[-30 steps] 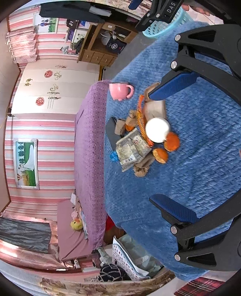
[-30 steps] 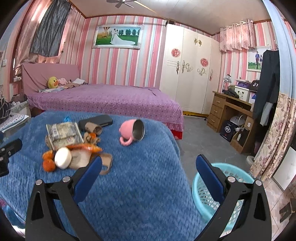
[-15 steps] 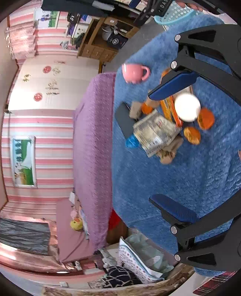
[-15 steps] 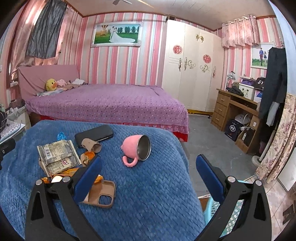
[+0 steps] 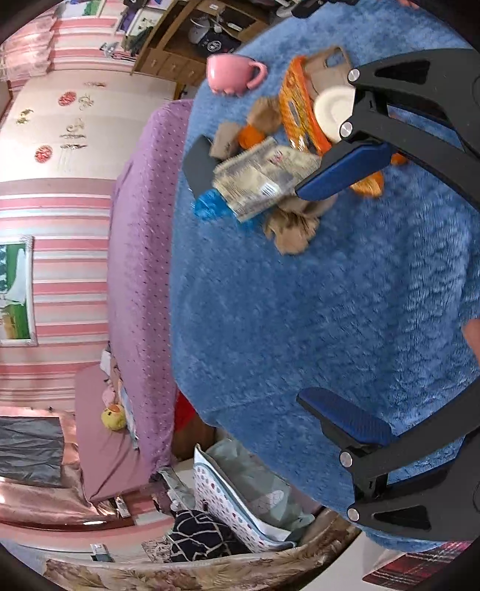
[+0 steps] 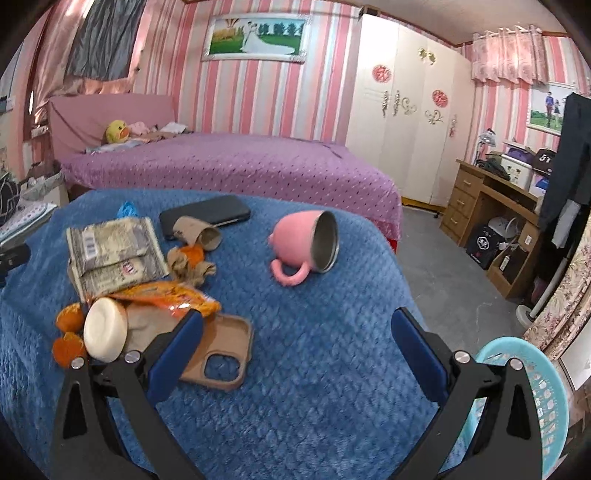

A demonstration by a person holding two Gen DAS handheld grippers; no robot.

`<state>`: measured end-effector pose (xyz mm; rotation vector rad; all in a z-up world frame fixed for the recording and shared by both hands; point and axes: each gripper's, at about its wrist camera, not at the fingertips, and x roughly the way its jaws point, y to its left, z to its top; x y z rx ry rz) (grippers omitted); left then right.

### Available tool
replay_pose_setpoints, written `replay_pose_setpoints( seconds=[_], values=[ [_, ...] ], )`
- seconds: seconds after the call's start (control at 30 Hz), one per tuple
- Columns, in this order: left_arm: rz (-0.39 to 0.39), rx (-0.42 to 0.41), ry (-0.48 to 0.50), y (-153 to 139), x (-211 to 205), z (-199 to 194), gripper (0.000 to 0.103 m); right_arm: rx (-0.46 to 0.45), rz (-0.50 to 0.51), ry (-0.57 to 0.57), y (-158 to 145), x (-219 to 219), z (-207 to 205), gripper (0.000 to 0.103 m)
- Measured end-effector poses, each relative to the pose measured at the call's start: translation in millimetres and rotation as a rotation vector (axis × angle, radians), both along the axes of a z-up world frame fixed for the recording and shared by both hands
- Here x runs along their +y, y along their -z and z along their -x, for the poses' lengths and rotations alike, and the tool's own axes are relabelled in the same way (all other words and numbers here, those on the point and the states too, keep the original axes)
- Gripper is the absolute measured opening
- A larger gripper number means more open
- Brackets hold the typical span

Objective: Collect trash
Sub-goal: 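Grasp an orange peel with the left tool while the right tool approaches the white disc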

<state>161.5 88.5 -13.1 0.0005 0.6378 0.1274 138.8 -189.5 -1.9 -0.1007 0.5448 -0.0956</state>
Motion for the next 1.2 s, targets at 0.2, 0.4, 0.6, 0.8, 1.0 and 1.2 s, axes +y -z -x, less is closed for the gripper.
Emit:
replay_pose_setpoints(
  seconds=[0.2, 0.4, 0.6, 0.8, 1.0, 1.2],
  values=[
    [-0.032, 0.012, -0.028, 5, 6, 2, 0.098, 0.064, -0.034, -0.052, 13, 21, -4, 0.099],
    [0.007, 0.006, -0.008, 7, 14, 9, 0.098, 0.078, -0.002, -0.059, 22, 36, -3, 0.099],
    [0.04, 0.012, 0.015, 14, 11, 13, 0.098, 0.067, -0.029, 0.017, 19, 13, -1, 0.099],
    [0.095, 0.041, 0.086, 25, -3, 13, 0.098, 0.07, -0.029, 0.048, 18, -2, 0, 0.099],
    [0.047, 0.044, 0.133, 31, -22, 17, 0.097, 0.067, -0.039, 0.061, 17, -13, 1, 0.099],
    [0.097, 0.1, 0.163, 41, -36, 3, 0.092, 0.076, -0.032, 0.059, 21, -17, -2, 0.099]
  ],
)
